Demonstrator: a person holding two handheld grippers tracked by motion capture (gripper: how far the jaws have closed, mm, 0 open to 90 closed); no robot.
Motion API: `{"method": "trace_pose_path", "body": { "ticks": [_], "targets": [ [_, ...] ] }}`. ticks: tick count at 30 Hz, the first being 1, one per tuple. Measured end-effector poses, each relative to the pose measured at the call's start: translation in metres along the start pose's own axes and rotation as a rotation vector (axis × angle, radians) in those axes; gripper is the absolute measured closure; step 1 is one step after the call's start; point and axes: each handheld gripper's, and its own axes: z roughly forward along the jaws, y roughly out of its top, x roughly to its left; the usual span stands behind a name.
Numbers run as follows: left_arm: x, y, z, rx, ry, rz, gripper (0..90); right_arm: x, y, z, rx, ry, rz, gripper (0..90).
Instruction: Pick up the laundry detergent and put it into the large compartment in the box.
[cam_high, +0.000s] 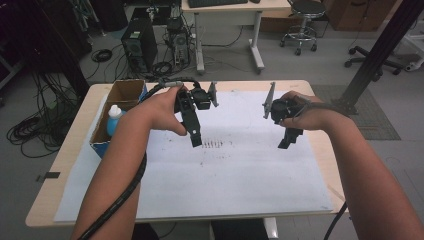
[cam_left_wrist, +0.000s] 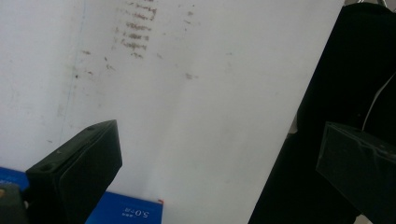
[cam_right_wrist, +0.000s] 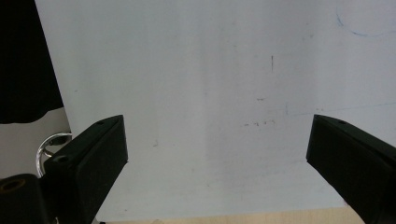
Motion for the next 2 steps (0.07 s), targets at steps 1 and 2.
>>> {"method": "trace_pose_path", "body": {
  "ticks": [1,2],
  "targets": [
    [-0.0003,-0.0001,0.0003,-0.01,0.003,-0.01,0.2,0.0008,0.0004,-0.0001,-0.001,0.0,0.001,5.2],
    [0.0,0.0,0.0012,-0.016,-0.002,-0.009,0.2,0.0014,0.0007,0.0,-0.007,0.001,0.001,5.2]
  ]
}}
